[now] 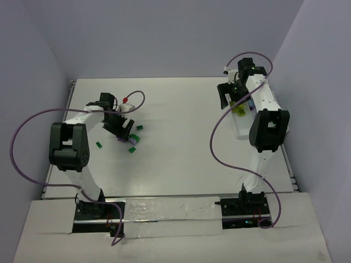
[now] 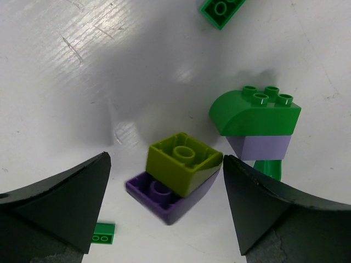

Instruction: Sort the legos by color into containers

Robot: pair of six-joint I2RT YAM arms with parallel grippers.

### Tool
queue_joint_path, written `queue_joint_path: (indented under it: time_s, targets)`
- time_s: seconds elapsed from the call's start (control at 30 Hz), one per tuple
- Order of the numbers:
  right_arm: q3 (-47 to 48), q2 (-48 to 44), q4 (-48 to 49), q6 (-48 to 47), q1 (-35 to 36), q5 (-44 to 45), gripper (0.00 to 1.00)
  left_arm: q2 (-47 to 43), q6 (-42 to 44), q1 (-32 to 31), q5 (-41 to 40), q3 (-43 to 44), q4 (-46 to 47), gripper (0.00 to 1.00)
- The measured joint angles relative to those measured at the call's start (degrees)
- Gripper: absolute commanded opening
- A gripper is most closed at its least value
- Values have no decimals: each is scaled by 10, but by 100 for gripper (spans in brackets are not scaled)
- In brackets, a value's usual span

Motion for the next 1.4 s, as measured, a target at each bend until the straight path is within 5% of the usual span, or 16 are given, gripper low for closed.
queue_joint_path:
  time_s: [0.33, 0.6, 0.8, 1.1, 1.4]
  targets:
    - [0, 0, -1, 0, 0, 0, 100, 0, 2, 0, 8, -3, -5, 59]
    - [0, -1, -1, 0, 0, 0, 100, 0, -1, 0, 16, -3, -12, 90]
    - [0, -2, -2, 1, 6, 0, 100, 0, -1, 0, 17, -3, -28, 97]
    - [0, -5, -2, 5, 27, -3, 100, 0, -2, 0, 19, -3, -32, 62]
    - [-46, -45, 36, 47, 39, -86, 100, -7, -1, 0, 27, -4, -30, 48]
